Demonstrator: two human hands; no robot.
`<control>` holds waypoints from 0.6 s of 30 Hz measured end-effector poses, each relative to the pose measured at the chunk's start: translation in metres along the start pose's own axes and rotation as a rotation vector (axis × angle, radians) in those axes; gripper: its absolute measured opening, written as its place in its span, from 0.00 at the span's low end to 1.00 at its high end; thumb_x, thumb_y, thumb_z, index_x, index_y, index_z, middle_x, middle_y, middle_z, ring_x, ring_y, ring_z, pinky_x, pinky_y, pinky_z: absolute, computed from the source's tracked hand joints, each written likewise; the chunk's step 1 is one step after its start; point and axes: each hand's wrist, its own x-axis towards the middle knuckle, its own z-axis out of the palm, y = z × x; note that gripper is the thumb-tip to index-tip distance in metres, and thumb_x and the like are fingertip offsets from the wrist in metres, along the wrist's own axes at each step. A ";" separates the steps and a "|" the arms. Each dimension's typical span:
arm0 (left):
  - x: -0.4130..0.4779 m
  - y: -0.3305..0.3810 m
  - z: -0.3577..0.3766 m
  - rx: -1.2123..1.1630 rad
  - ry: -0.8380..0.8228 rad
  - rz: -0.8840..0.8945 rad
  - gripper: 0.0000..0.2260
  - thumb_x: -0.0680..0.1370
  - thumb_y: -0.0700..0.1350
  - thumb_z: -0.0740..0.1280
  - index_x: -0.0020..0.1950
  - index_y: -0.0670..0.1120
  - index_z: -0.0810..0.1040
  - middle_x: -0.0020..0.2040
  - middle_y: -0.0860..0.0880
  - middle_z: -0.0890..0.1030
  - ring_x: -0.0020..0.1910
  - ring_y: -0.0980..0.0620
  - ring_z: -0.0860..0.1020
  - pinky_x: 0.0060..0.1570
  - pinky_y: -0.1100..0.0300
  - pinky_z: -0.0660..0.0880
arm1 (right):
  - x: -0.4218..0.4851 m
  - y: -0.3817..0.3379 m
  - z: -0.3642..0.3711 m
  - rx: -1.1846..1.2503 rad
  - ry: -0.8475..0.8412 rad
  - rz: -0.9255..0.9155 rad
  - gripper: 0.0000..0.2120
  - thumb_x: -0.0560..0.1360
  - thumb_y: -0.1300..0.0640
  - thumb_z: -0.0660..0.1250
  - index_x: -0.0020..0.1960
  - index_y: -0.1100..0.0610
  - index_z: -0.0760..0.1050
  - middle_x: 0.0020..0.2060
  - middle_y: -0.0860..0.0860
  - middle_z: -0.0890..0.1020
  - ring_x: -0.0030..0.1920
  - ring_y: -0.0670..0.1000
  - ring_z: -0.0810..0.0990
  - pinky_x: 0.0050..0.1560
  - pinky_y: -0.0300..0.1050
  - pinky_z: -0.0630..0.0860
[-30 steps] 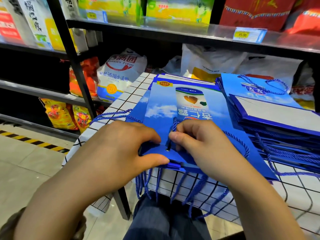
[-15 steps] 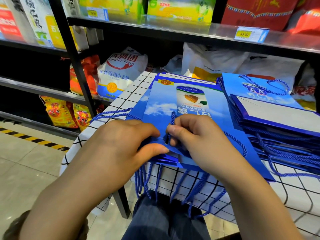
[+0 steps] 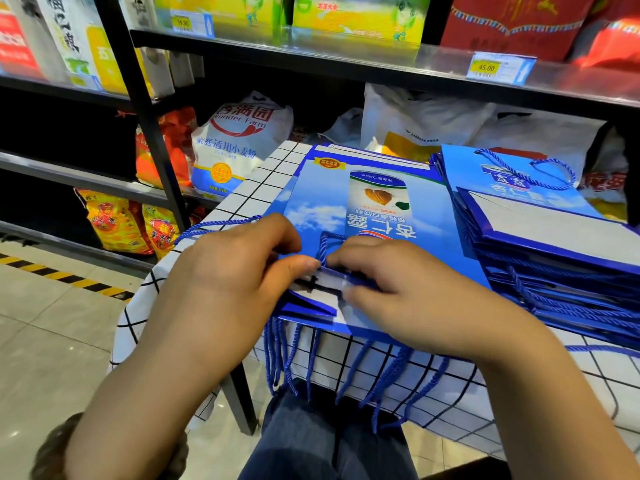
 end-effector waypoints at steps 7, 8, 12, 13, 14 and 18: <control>-0.011 0.018 0.004 0.412 -0.035 0.028 0.15 0.68 0.59 0.63 0.29 0.50 0.74 0.31 0.51 0.76 0.30 0.46 0.77 0.26 0.58 0.68 | 0.007 0.000 0.002 -0.024 0.039 0.051 0.05 0.77 0.56 0.62 0.48 0.46 0.73 0.44 0.46 0.79 0.47 0.51 0.74 0.49 0.51 0.73; -0.011 0.019 0.008 0.463 -0.052 0.028 0.13 0.67 0.57 0.65 0.30 0.49 0.74 0.29 0.50 0.75 0.29 0.44 0.76 0.27 0.58 0.66 | 0.008 -0.001 0.002 -0.027 0.046 0.050 0.05 0.77 0.55 0.61 0.46 0.46 0.72 0.43 0.46 0.79 0.46 0.51 0.75 0.48 0.52 0.74; -0.009 0.024 0.018 0.581 -0.106 0.002 0.12 0.60 0.45 0.77 0.29 0.47 0.74 0.27 0.47 0.73 0.27 0.44 0.74 0.30 0.59 0.58 | 0.010 -0.003 0.006 -0.046 0.076 0.047 0.05 0.78 0.53 0.59 0.44 0.50 0.71 0.43 0.49 0.79 0.45 0.54 0.75 0.47 0.53 0.74; -0.009 0.025 0.018 0.582 -0.098 0.013 0.13 0.59 0.41 0.78 0.30 0.46 0.74 0.28 0.47 0.73 0.27 0.43 0.74 0.30 0.59 0.58 | 0.010 -0.002 0.007 -0.047 0.090 0.060 0.05 0.77 0.54 0.59 0.47 0.51 0.73 0.45 0.50 0.80 0.47 0.55 0.75 0.48 0.53 0.74; -0.008 0.024 0.017 0.569 -0.083 0.038 0.12 0.60 0.40 0.77 0.31 0.46 0.74 0.28 0.47 0.74 0.27 0.43 0.74 0.30 0.59 0.58 | 0.009 -0.002 0.007 -0.045 0.106 0.073 0.06 0.77 0.55 0.59 0.50 0.52 0.74 0.48 0.51 0.80 0.49 0.55 0.75 0.49 0.53 0.74; -0.005 0.016 0.015 0.475 -0.078 0.130 0.06 0.69 0.43 0.65 0.33 0.48 0.71 0.31 0.49 0.73 0.29 0.46 0.74 0.30 0.60 0.59 | 0.008 -0.001 0.009 -0.017 0.142 0.082 0.12 0.75 0.59 0.61 0.56 0.50 0.75 0.54 0.49 0.80 0.54 0.53 0.75 0.53 0.52 0.74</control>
